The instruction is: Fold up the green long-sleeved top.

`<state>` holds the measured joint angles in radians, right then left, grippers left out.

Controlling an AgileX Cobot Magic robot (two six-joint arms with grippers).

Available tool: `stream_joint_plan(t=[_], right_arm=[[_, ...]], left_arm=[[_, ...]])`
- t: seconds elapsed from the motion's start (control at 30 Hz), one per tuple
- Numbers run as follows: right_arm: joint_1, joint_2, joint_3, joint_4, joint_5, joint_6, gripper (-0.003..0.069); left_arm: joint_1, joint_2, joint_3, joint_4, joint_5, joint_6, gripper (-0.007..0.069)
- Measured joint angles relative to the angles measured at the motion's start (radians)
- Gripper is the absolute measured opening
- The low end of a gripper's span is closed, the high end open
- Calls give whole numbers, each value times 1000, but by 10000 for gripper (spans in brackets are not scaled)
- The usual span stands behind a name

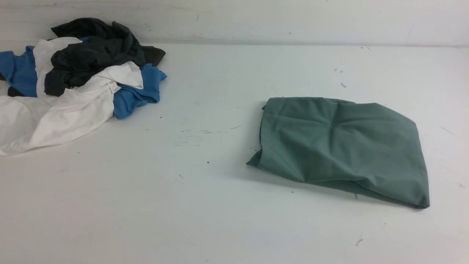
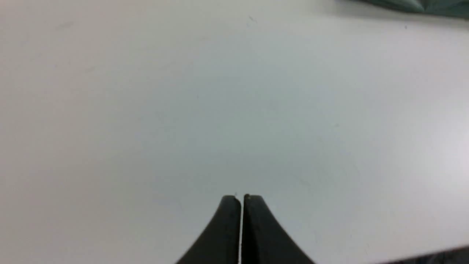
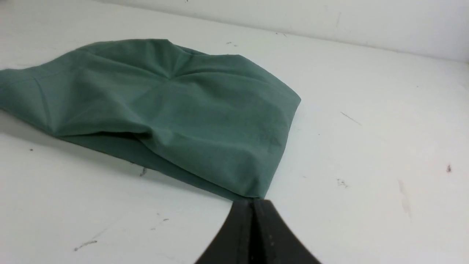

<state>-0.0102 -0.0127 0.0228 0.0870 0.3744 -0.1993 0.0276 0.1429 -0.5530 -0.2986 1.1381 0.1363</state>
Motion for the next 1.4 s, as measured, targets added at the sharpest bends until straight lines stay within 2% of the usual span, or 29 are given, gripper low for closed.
stream_joint_plan(t=[0.23,0.3,0.47,1.03,1.23,1.33,1.4], right_arm=[[0,0,0,3,1,63,-15],[0,0,0,3,1,63,-15],[0,0,0,3,1,64,-15],[0,0,0,3,1,67,-15],[0,0,0,3,1,67,-15],[0,0,0,3,1,67,-15],[0,0,0,3,1,67,-15]], left_arm=[[0,-105,75,-7,-213,-55,-3],[0,-106,89,21,-353,-15,-3],[0,-106,120,67,-525,57,-3],[0,-106,158,68,-542,70,-3],[0,-143,351,122,-646,53,-3],[0,-154,518,179,-749,-27,-3],[0,-154,550,194,-758,-56,-3]])
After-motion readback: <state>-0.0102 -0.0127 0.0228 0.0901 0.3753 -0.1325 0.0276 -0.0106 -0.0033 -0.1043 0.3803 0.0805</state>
